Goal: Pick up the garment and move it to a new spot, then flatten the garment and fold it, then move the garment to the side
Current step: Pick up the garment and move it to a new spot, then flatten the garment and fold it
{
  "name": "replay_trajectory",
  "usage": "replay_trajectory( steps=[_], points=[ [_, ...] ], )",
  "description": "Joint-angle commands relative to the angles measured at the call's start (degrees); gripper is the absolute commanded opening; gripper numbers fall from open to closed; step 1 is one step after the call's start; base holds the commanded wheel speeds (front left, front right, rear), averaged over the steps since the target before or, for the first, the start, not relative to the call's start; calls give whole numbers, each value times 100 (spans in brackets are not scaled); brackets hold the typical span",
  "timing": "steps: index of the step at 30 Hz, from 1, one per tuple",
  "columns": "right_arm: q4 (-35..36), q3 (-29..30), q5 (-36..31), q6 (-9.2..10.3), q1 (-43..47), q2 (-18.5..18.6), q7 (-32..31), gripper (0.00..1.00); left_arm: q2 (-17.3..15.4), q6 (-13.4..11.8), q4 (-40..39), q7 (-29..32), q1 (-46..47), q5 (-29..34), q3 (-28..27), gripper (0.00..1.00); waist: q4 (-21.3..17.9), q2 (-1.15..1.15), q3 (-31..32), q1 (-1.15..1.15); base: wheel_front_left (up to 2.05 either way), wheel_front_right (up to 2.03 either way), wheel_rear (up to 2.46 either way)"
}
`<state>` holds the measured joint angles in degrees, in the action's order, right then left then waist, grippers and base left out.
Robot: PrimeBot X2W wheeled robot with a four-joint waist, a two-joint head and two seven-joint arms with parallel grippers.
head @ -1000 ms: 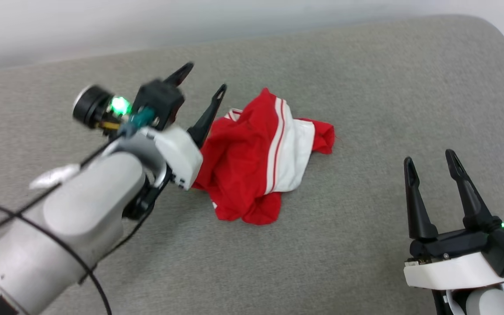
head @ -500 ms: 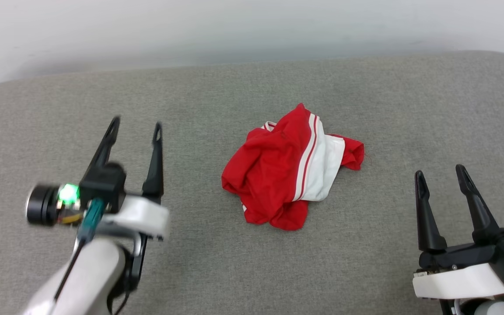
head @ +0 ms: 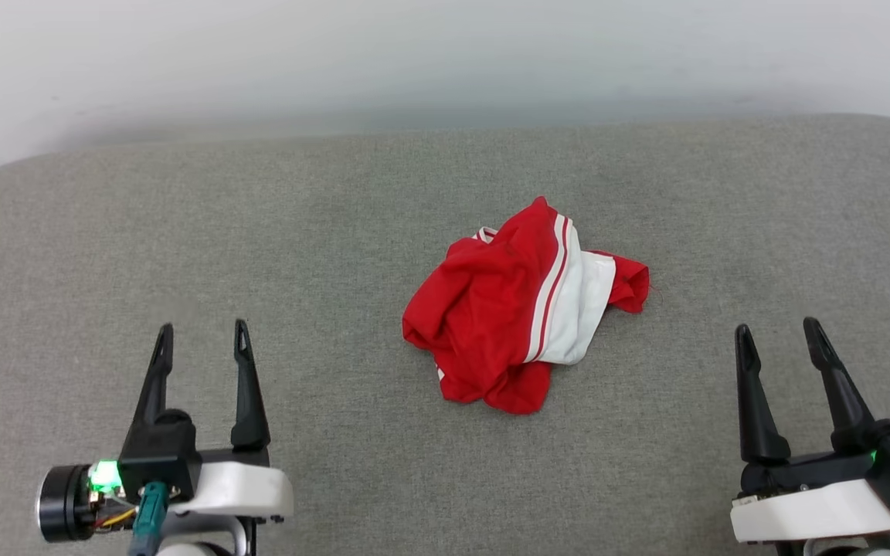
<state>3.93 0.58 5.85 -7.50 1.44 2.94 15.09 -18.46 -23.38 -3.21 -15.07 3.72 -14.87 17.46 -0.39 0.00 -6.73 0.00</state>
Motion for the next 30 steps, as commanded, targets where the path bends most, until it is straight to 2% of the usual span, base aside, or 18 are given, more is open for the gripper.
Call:
replay_trajectory(
  steps=[1,8,15,22,30],
  points=[
    [-16,14,51,2,59,-11,12,100,57,67,-33,-14,-96,96,-76,100,-5,0,38,0,0,0,0],
    [-154,62,253,1,298,-11,12,100,587,531,-37,-15,-628,525,-555,100,9,0,249,0,0,0,0],
    [-213,118,392,1,538,-11,12,100,939,947,-21,-15,-946,766,-897,100,71,0,418,0,0,0,0],
    [-205,122,387,2,657,-11,12,100,1166,1280,28,-15,-1101,939,-1166,100,121,0,506,0,0,0,0],
    [88,71,143,2,334,-10,13,100,1325,1509,72,-15,-1115,1084,-1348,100,155,0,502,0,0,0,0]
  ],
)
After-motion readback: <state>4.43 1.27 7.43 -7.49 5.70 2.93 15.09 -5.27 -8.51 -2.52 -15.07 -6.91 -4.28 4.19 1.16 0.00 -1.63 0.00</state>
